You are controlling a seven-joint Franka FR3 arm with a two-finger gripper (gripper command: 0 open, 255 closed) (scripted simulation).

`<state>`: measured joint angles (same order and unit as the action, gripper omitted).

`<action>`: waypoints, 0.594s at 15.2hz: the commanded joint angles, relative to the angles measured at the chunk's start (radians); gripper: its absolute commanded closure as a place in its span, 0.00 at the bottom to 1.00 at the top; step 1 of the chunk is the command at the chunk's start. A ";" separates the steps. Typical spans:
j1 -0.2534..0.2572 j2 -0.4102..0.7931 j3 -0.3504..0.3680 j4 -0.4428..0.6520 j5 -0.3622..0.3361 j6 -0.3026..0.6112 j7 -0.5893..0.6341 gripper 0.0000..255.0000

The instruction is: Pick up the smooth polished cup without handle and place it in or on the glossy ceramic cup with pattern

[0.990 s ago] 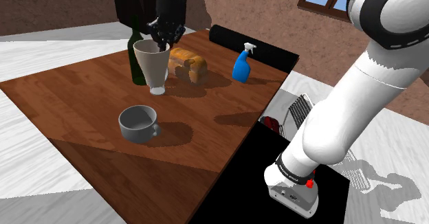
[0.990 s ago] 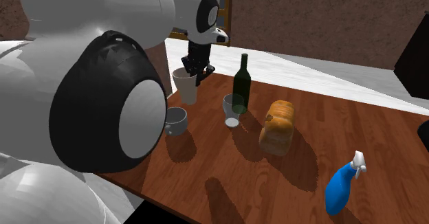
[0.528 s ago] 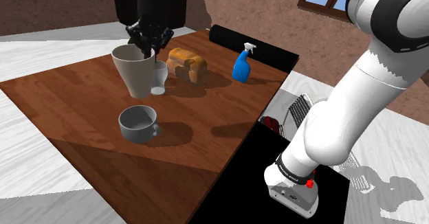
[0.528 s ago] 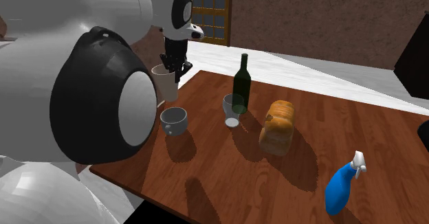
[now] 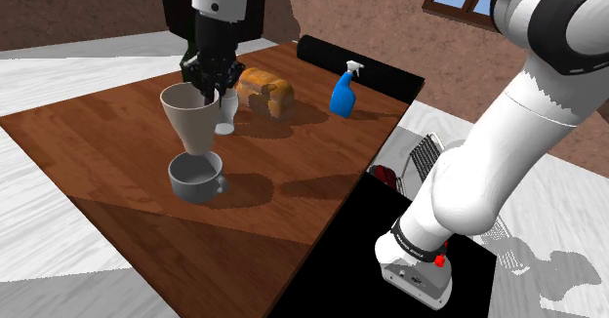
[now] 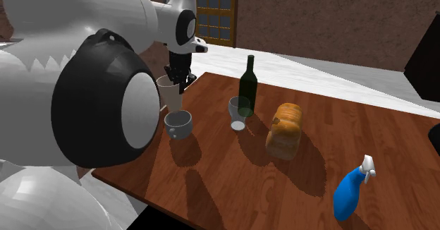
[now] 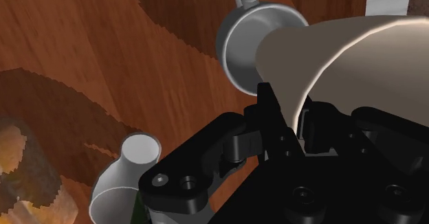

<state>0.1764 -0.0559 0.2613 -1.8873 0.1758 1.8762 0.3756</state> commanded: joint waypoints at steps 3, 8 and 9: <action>0.001 0.009 0.002 -0.044 0.001 0.052 -0.006 1.00; 0.003 0.020 0.004 -0.098 0.002 0.118 -0.014 1.00; 0.003 0.023 0.004 -0.108 0.002 0.131 -0.015 1.00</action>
<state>0.1793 -0.0360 0.2651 -1.9863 0.1781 1.9939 0.3617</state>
